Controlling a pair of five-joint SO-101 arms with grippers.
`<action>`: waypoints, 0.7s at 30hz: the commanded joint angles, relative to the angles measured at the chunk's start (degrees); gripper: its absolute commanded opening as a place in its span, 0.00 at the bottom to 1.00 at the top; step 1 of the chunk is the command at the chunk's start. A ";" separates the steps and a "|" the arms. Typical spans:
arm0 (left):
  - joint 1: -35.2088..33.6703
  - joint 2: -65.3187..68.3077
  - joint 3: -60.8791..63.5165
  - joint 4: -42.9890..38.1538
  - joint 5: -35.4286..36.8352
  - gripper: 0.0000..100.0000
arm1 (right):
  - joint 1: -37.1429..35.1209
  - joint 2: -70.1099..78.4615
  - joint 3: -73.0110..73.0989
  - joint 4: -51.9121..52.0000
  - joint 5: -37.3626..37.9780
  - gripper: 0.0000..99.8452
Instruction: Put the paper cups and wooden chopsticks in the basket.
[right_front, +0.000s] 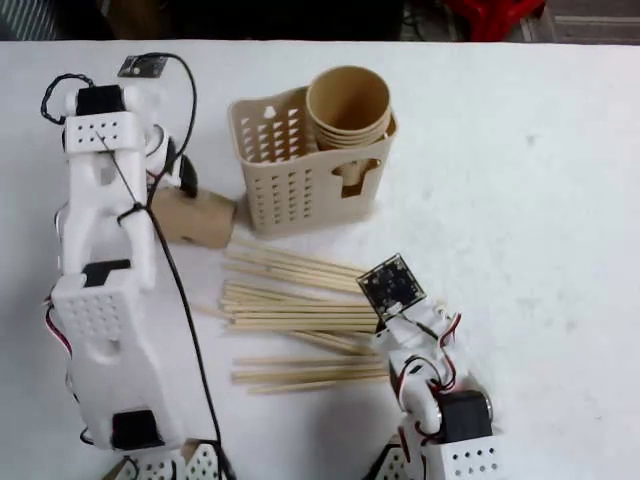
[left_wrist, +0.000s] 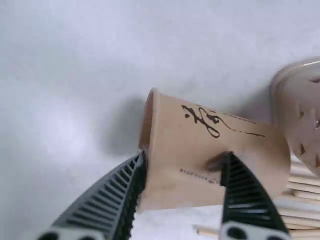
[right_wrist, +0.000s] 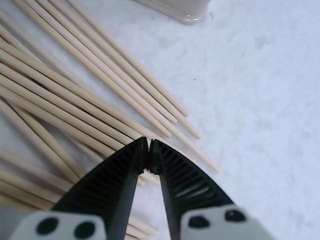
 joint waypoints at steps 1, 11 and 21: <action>-2.33 2.07 0.53 -0.35 -1.32 0.11 | -0.04 -0.40 -0.26 -1.19 0.62 0.02; -6.37 2.77 1.14 2.55 -2.81 0.20 | 0.04 -0.40 -0.26 -1.19 0.62 0.02; -8.66 2.07 0.53 2.37 -6.42 0.05 | 0.04 -0.40 -0.26 -1.19 0.62 0.02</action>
